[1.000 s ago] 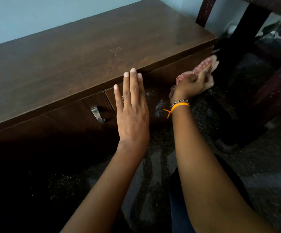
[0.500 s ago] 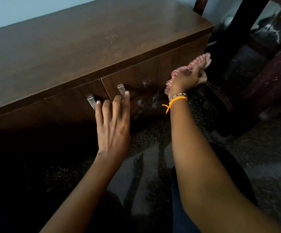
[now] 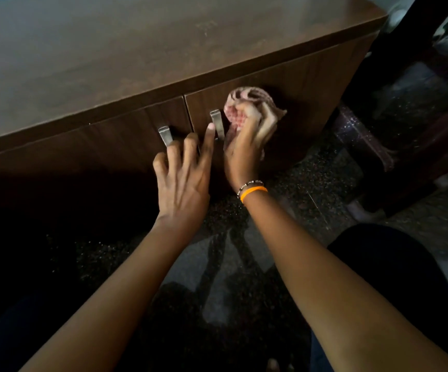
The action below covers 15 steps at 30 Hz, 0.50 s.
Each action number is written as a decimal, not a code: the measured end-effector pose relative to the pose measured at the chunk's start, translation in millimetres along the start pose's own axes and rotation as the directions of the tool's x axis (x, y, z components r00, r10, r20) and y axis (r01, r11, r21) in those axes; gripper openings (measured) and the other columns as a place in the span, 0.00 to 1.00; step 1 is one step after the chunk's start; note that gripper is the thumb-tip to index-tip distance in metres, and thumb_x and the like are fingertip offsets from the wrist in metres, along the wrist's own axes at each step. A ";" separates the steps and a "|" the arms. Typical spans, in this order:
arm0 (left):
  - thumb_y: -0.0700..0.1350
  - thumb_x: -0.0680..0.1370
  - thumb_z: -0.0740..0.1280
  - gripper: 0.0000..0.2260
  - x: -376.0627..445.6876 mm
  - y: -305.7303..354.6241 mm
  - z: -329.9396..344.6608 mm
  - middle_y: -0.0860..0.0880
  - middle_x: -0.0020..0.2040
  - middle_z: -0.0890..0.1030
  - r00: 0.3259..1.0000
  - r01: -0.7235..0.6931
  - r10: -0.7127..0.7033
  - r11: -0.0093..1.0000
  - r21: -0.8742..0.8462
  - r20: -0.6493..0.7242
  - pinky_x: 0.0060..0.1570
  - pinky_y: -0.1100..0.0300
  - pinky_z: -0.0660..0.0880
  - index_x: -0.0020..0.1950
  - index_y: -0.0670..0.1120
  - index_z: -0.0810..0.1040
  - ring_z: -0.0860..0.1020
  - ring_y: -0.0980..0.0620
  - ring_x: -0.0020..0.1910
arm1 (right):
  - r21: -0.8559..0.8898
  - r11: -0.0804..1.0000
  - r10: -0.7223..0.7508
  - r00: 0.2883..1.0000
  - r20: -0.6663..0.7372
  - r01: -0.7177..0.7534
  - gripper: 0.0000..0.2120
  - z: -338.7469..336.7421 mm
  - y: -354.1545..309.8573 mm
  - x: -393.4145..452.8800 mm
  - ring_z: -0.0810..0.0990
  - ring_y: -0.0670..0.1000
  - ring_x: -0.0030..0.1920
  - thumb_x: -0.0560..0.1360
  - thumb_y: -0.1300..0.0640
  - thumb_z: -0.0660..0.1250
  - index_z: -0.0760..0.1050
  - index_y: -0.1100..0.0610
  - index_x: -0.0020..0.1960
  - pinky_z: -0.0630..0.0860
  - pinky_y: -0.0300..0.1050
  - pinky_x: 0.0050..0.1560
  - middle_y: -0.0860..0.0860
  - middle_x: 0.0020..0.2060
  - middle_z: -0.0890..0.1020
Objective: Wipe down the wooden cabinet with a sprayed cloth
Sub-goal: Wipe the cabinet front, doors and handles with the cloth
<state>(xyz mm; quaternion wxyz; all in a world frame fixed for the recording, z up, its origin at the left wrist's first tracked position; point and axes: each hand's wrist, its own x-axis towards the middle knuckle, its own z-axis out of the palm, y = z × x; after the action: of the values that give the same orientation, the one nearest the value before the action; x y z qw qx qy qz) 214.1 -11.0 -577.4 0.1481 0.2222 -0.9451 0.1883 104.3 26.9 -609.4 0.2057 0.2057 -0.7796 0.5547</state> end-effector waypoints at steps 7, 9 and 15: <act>0.43 0.67 0.50 0.33 -1.1 3.5 3.5 0.48 0.56 0.70 0.998 0.042 -0.041 0.999 0.004 -0.042 0.45 0.54 0.65 0.74 0.50 0.61 0.64 0.47 0.49 | 0.191 0.852 0.505 0.861 -0.058 -0.487 0.19 1.4 17.9 -24.0 0.64 0.59 0.68 0.74 0.73 0.55 0.65 0.70 0.65 0.57 0.21 0.63 0.66 0.62 0.65; 0.44 0.69 0.51 0.31 1.3 3.0 2.4 0.47 0.55 0.67 0.995 0.046 -0.049 0.998 -0.040 -0.081 0.45 0.54 0.61 0.73 0.51 0.63 0.63 0.46 0.49 | 0.189 0.930 0.331 0.941 -0.069 -0.314 0.17 2.7 4.1 -30.2 0.68 0.52 0.66 0.74 0.74 0.56 0.68 0.70 0.63 0.61 0.24 0.63 0.64 0.61 0.66; 0.46 0.71 0.52 0.29 3.7 6.3 2.1 0.47 0.56 0.71 0.994 0.069 -0.078 0.991 -0.111 -0.073 0.45 0.53 0.67 0.73 0.51 0.64 0.61 0.47 0.49 | 0.166 0.981 0.108 0.994 -0.021 -0.103 0.13 -0.3 2.2 -29.1 0.75 0.52 0.62 0.76 0.72 0.59 0.73 0.70 0.59 0.72 0.45 0.63 0.58 0.57 0.72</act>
<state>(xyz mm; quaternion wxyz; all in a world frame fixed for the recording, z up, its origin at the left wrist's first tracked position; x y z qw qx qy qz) 207.5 -8.0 -579.7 0.2028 0.2411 -0.9387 0.1397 127.3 30.6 -627.0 0.1698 0.1721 -0.7376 0.6304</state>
